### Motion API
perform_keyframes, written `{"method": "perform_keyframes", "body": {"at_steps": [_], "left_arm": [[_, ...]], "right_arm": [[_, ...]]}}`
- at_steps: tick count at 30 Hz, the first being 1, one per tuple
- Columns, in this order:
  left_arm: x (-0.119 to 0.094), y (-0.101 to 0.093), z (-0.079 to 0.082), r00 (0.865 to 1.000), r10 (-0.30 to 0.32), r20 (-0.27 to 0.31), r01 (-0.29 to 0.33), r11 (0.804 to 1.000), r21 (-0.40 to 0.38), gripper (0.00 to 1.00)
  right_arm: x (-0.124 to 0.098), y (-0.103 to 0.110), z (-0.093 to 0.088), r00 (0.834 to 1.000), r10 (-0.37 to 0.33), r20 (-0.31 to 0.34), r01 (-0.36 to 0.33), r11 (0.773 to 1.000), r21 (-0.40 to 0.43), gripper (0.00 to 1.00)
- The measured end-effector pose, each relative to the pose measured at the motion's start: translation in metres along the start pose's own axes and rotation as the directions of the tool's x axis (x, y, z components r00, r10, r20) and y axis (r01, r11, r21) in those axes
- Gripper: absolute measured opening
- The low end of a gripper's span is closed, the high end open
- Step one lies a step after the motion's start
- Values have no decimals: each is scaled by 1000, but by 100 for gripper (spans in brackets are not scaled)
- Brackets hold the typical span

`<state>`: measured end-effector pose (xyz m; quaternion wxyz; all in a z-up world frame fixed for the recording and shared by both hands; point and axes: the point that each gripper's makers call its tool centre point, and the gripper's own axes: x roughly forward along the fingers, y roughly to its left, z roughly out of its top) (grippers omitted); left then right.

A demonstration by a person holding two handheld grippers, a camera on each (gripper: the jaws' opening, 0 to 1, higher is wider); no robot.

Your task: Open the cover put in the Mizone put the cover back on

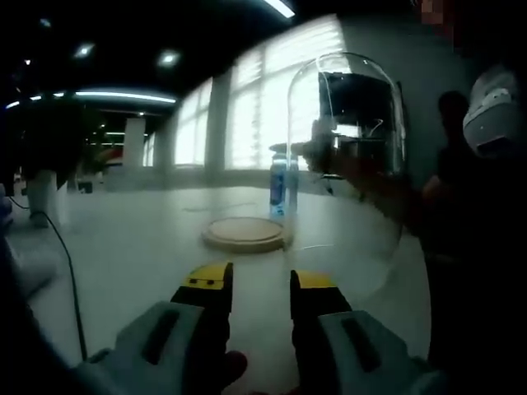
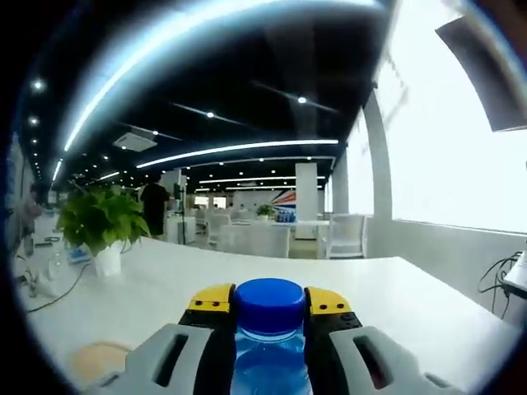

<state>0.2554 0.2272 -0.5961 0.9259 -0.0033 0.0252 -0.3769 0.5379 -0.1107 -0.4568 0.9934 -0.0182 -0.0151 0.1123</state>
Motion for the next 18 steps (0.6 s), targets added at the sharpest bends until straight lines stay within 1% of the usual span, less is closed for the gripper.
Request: {"method": "perform_keyframes", "body": {"at_steps": [7, 8, 13, 18], "left_arm": [[0, 2, -1, 1000, 8, -6, -8, 1000, -12, 21], [0, 3, -1, 1000, 10, -6, -10, 1000, -14, 21], [0, 2, -2, 1000, 11, -12, -11, 1000, -4, 21], [1, 3, -2, 1000, 11, -12, -11, 1000, -10, 21]], "right_arm": [[-1, 0, 0, 1000, -2, 2, 2, 1000, -2, 25], [-2, 0, 0, 1000, -5, -3, 5, 1000, 11, 24], [1, -1, 2, 1000, -27, 10, 27, 1000, -4, 24], [4, 1, 4, 1000, -23, 12, 24, 999, -24, 24]]}}
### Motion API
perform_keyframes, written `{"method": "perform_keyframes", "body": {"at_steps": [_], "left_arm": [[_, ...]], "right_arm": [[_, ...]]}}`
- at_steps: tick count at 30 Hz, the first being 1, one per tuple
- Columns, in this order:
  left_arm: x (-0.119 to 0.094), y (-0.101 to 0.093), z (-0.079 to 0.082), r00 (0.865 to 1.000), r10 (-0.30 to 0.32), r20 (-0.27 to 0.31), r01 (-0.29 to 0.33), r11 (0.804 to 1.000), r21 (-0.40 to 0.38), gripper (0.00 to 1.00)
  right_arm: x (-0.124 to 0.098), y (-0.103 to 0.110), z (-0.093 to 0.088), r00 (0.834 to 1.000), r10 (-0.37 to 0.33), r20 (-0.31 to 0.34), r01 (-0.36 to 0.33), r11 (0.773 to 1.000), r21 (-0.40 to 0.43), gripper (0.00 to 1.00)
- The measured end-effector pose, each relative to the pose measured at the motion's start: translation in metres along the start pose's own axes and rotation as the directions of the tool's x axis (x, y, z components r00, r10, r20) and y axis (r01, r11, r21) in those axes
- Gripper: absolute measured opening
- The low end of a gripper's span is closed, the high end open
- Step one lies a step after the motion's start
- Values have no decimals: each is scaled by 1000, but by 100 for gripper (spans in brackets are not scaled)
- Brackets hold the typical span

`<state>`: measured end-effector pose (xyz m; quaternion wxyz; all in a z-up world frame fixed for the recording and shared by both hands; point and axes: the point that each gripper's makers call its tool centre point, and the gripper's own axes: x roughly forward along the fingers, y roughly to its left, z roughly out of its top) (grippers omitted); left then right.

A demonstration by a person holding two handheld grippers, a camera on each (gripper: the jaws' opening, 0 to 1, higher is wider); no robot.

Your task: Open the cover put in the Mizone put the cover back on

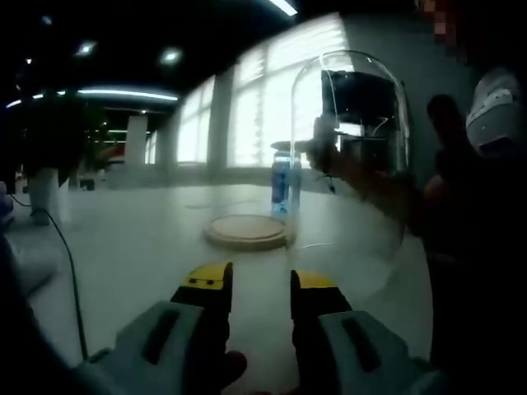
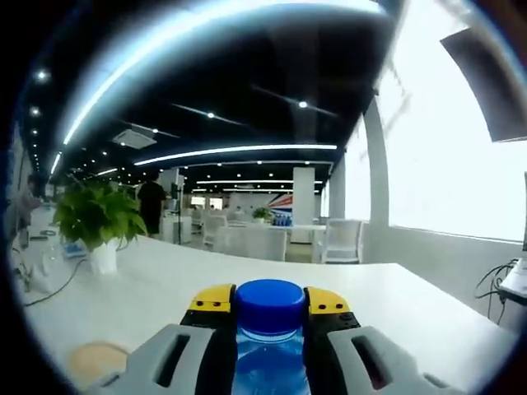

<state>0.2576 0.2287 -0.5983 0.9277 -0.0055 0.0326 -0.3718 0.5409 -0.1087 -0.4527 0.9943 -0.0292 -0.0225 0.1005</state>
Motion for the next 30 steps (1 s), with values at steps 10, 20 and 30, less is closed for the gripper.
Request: {"method": "perform_keyframes", "body": {"at_steps": [10, 20, 30], "left_arm": [[1, 1, -1, 1000, 6, -4, -6, 1000, -2, 21], [1, 0, -1, 1000, 6, -5, -6, 1000, 1, 21], [2, 0, -1, 1000, 5, -7, -5, 1000, 3, 21]], "right_arm": [[-1, 5, 0, 1000, 11, -15, -11, 1000, 1, 24], [-1, 31, 0, 995, 95, -43, -95, 995, 19, 23], [-19, 75, 26, 980, 198, 2, -198, 980, 18, 23]]}}
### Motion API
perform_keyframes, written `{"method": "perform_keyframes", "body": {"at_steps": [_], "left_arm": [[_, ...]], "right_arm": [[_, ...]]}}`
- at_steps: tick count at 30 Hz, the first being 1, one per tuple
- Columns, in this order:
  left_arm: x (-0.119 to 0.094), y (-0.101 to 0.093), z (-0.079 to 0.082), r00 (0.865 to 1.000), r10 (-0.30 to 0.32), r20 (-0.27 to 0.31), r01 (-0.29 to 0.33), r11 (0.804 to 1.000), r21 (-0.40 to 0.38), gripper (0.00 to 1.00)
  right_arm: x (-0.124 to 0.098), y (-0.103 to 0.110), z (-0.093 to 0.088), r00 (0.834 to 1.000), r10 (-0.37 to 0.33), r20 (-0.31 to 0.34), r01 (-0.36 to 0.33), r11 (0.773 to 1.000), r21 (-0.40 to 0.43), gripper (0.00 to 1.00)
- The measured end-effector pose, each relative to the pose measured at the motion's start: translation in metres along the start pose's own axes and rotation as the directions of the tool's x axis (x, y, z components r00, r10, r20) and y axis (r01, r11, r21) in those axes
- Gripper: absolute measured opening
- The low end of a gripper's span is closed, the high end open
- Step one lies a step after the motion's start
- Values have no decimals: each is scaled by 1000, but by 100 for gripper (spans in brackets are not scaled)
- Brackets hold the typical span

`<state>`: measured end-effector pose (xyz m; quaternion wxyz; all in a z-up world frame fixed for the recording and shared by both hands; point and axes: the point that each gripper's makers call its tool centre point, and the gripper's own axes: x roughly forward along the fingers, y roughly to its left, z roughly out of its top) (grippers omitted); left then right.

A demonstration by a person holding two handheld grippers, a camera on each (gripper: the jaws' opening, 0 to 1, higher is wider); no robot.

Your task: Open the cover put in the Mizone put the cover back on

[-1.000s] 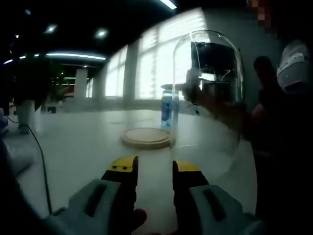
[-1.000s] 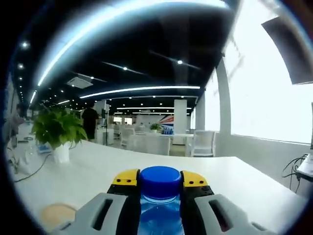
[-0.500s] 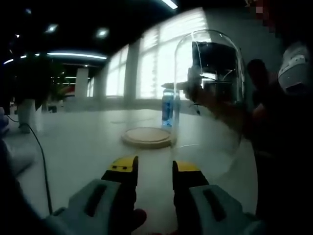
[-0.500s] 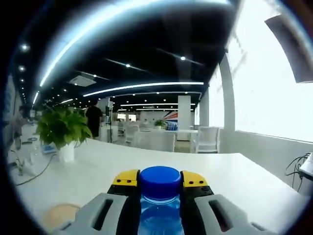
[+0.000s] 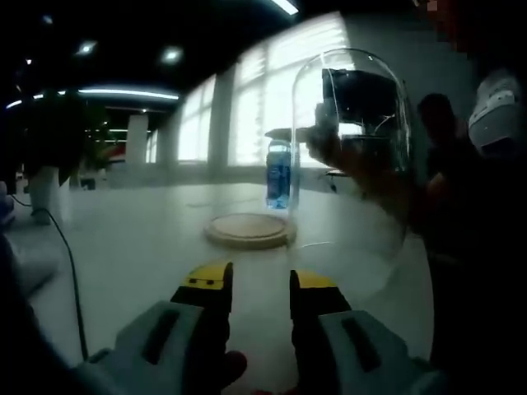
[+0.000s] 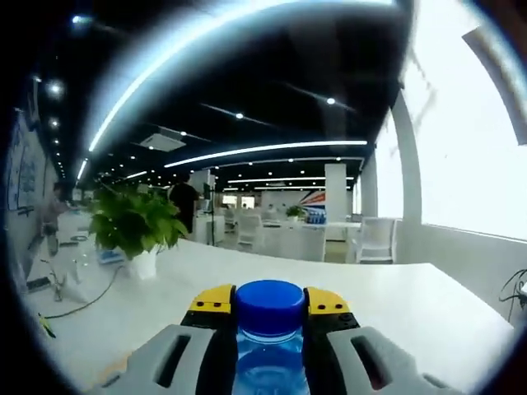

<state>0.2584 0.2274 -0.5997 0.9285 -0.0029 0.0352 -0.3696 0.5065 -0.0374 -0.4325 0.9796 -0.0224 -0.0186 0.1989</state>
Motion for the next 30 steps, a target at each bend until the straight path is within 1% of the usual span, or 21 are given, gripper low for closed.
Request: {"method": "perform_keyframes", "body": {"at_steps": [1, 5, 11, 15, 18, 19, 20, 21, 22, 23, 24, 25, 26, 30], "left_arm": [[0, 0, 0, 1000, 1, 1, -1, 1000, -3, 21], [0, 0, 0, 1000, -1, 1, 1, 1000, -2, 21], [-1, 0, 0, 1000, 1, 2, -1, 1000, 2, 21], [-1, 0, 0, 1000, -2, 3, 2, 1000, 1, 21], [-1, 0, 0, 1000, -3, 4, 3, 1000, 3, 21], [-1, 0, 0, 1000, -3, 3, 3, 1000, 3, 21], [-1, 0, 0, 1000, -2, 3, 2, 1000, 3, 21], [-1, 0, 0, 1000, 0, 3, 0, 1000, 4, 21], [-1, 0, 0, 1000, 0, 3, 0, 1000, 4, 21], [-1, 0, 0, 1000, -1, 3, 1, 1000, 6, 21], [-1, 0, 0, 1000, -1, 2, 1, 1000, 6, 21], [-1, 0, 0, 1000, 0, 2, 0, 1000, 7, 21], [-1, 0, 0, 1000, 0, 2, 0, 1000, 8, 21], [-1, 0, 0, 1000, -1, 3, 1, 1000, 8, 21]], "right_arm": [[0, 3, 2, 1000, 8, 1, -8, 1000, 0, 23], [-1, 28, 9, 997, 74, 13, -74, 997, -10, 23], [-1, 62, 12, 988, 157, 17, -156, 988, -9, 23], [-1, 87, 16, 973, 226, 35, -226, 974, -17, 23], [0, 102, 18, 962, 267, 53, -268, 963, 13, 23], [0, 107, 17, 957, 284, 53, -286, 958, 25, 23], [1, 111, 16, 956, 287, 59, -290, 956, 49, 23], [1, 115, 14, 952, 300, 53, -303, 952, 49, 23], [1, 123, 13, 942, 331, 55, -334, 940, 65, 23], [1, 128, 12, 938, 341, 58, -344, 937, 60, 23], [2, 132, 11, 939, 341, 52, -344, 937, 61, 23], [2, 140, 9, 931, 362, 53, -364, 929, 60, 23], [2, 144, 8, 927, 371, 48, -373, 926, 49, 23], [3, 158, 3, 921, 387, 38, -388, 921, 24, 23]]}}
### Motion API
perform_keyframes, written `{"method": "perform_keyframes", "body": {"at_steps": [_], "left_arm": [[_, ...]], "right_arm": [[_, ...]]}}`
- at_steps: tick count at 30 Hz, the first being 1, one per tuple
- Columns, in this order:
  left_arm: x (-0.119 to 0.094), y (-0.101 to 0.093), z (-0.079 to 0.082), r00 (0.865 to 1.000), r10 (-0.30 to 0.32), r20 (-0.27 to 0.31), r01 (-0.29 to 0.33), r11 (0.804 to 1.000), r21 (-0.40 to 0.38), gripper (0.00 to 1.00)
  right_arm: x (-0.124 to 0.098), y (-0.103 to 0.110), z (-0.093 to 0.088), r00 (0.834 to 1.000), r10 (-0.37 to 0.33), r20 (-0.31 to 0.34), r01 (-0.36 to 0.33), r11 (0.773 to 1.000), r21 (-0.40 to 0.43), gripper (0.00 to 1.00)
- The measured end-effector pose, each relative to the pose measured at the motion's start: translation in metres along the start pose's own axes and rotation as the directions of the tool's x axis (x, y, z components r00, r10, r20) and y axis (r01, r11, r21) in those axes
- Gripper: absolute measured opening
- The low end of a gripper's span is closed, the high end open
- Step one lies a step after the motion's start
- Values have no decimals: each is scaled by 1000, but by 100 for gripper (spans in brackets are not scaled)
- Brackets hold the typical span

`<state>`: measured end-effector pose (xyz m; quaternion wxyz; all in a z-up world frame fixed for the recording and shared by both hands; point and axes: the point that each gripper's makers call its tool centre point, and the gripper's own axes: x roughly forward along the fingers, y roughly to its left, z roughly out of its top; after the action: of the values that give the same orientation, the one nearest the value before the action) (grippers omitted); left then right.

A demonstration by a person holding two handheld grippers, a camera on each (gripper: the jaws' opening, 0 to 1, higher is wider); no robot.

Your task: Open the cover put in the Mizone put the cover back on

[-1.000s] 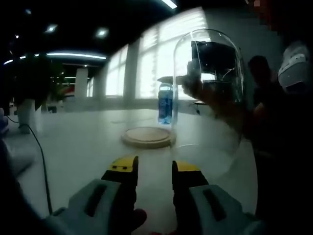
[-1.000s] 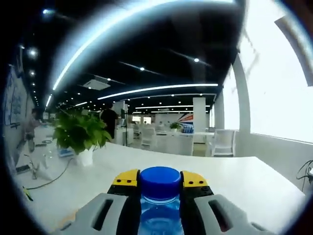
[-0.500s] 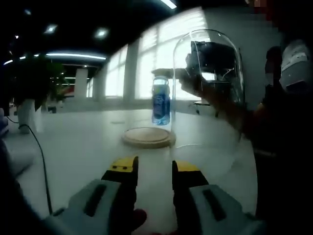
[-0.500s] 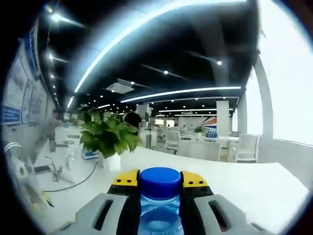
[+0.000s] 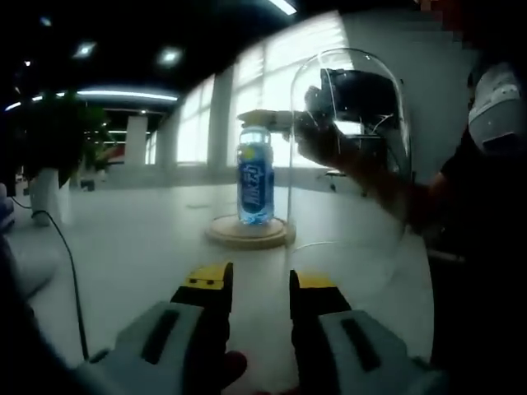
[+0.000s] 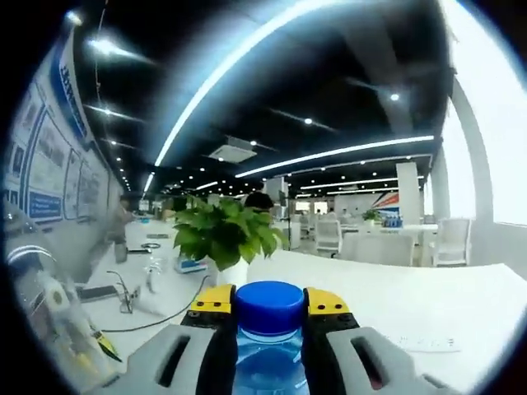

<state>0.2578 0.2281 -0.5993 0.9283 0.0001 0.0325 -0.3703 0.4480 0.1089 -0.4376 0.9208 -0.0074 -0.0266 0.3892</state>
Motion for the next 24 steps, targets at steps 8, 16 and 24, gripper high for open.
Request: {"method": "perform_keyframes", "body": {"at_steps": [8, 16, 24], "left_arm": [[0, 0, 0, 1000, -1, -1, 1, 1000, -1, 21], [0, 1, 0, 1000, -1, -2, 1, 1000, -7, 21], [1, 0, -1, 1000, 0, -5, 0, 1000, -5, 21]], "right_arm": [[-3, 1, 1, 1000, 9, -10, -8, 1000, 21, 23], [-3, 1, 1, 1000, -10, -17, 10, 999, 30, 23], [-3, 3, -1, 1000, 7, -8, -7, 1000, 18, 24]]}}
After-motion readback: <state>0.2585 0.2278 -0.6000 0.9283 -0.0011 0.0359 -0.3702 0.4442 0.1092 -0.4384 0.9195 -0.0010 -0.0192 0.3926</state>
